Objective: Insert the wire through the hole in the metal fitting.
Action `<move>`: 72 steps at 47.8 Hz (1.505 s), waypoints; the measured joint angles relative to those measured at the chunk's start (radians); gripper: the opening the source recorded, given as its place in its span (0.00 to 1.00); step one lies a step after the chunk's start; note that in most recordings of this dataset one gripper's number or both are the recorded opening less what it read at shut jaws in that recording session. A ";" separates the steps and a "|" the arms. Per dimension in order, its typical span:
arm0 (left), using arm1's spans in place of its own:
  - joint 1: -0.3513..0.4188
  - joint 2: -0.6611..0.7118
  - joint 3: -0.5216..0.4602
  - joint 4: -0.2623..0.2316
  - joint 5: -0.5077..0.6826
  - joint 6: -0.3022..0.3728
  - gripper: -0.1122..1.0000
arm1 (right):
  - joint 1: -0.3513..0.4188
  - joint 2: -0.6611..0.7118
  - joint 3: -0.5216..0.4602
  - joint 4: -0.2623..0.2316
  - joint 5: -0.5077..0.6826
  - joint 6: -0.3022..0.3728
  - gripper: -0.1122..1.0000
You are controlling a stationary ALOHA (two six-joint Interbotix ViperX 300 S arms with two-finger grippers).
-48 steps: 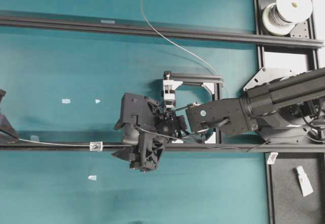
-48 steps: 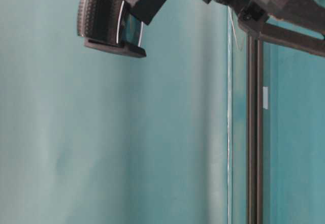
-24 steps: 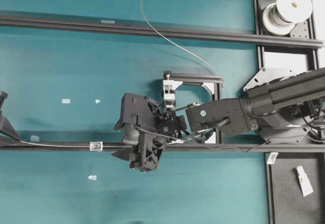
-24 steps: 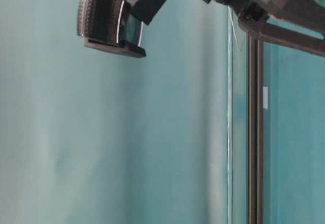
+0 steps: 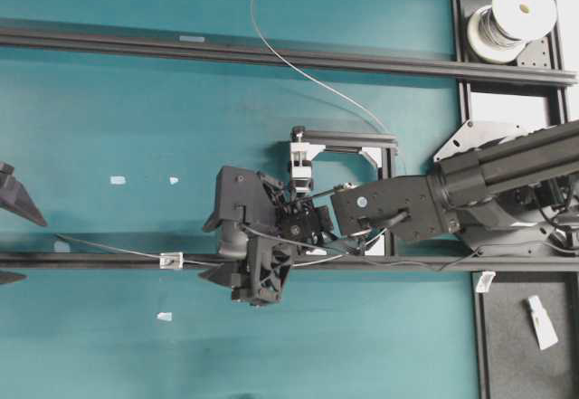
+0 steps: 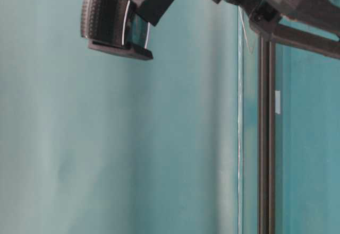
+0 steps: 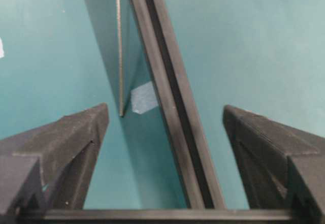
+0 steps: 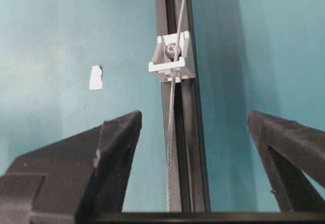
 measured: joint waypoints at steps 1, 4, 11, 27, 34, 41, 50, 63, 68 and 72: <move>0.000 0.000 0.000 0.000 0.000 0.002 0.50 | -0.002 0.000 0.000 -0.002 0.000 0.000 0.95; 0.000 -0.003 0.000 0.000 0.000 0.002 0.50 | 0.000 0.000 0.000 -0.012 0.000 -0.002 0.95; 0.005 -0.012 0.000 0.000 0.000 0.002 0.50 | -0.002 -0.018 0.009 -0.066 0.000 -0.002 0.95; 0.101 -0.043 0.000 0.003 -0.057 0.048 0.50 | -0.051 -0.100 0.080 -0.132 0.017 -0.003 0.95; 0.114 -0.044 0.002 0.003 -0.092 0.066 0.50 | -0.051 -0.140 0.109 -0.175 0.018 -0.012 0.95; 0.117 -0.044 0.012 0.003 -0.130 0.066 0.50 | -0.051 -0.164 0.133 -0.227 0.017 -0.012 0.95; 0.123 -0.044 0.025 0.002 -0.184 0.064 0.50 | -0.061 -0.170 0.143 -0.249 -0.003 -0.014 0.95; 0.133 -0.052 0.026 -0.002 -0.221 0.064 0.50 | -0.089 -0.170 0.143 -0.253 -0.098 -0.014 0.95; 0.135 -0.067 0.028 -0.002 -0.224 0.063 0.49 | -0.091 -0.170 0.143 -0.253 -0.117 -0.014 0.95; 0.133 -0.086 0.032 -0.002 -0.224 0.063 0.49 | -0.091 -0.172 0.143 -0.253 -0.121 -0.014 0.95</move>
